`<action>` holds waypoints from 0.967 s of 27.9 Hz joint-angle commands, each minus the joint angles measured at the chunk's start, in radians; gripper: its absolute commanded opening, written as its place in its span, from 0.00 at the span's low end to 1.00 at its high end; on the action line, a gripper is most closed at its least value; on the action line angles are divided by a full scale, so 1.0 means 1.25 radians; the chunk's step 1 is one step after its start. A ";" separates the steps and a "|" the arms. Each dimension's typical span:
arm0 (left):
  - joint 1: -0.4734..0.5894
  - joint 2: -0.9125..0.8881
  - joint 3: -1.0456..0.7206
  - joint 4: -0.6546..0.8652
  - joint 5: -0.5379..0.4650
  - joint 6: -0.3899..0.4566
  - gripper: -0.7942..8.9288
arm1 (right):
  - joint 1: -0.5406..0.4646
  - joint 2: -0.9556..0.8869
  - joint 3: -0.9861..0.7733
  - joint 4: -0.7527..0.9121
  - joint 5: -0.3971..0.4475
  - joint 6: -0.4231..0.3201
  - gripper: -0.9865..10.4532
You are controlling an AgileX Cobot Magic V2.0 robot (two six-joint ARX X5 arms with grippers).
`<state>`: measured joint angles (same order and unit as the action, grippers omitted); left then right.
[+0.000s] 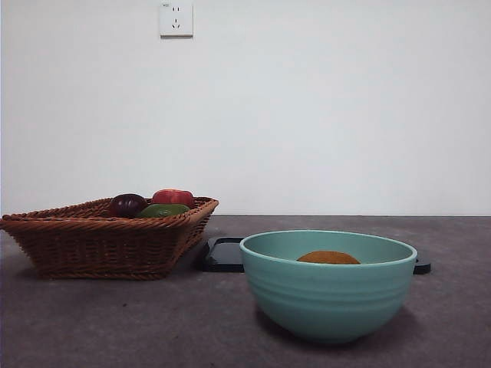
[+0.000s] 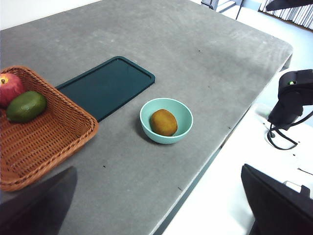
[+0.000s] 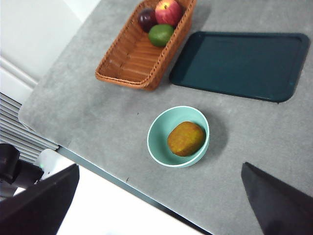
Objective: Pick up the wifruite, put it on the bowl, pick up the plate, put it on desk
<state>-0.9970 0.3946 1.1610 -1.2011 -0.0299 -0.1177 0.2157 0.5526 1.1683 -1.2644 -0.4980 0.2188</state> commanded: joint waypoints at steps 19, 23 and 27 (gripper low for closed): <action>-0.006 0.001 0.007 0.010 -0.003 0.014 0.69 | 0.162 0.461 0.014 0.108 0.107 0.019 0.64; -0.006 0.001 0.007 0.010 -0.003 0.019 0.69 | 0.237 0.594 0.014 0.108 0.198 0.019 0.64; -0.006 0.001 0.007 0.010 -0.003 0.019 0.69 | 0.285 0.711 0.014 0.129 0.271 0.018 0.64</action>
<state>-0.9966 0.3939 1.1599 -1.1999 -0.0299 -0.1101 0.5648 1.4326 1.1683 -1.1057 -0.1627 0.2363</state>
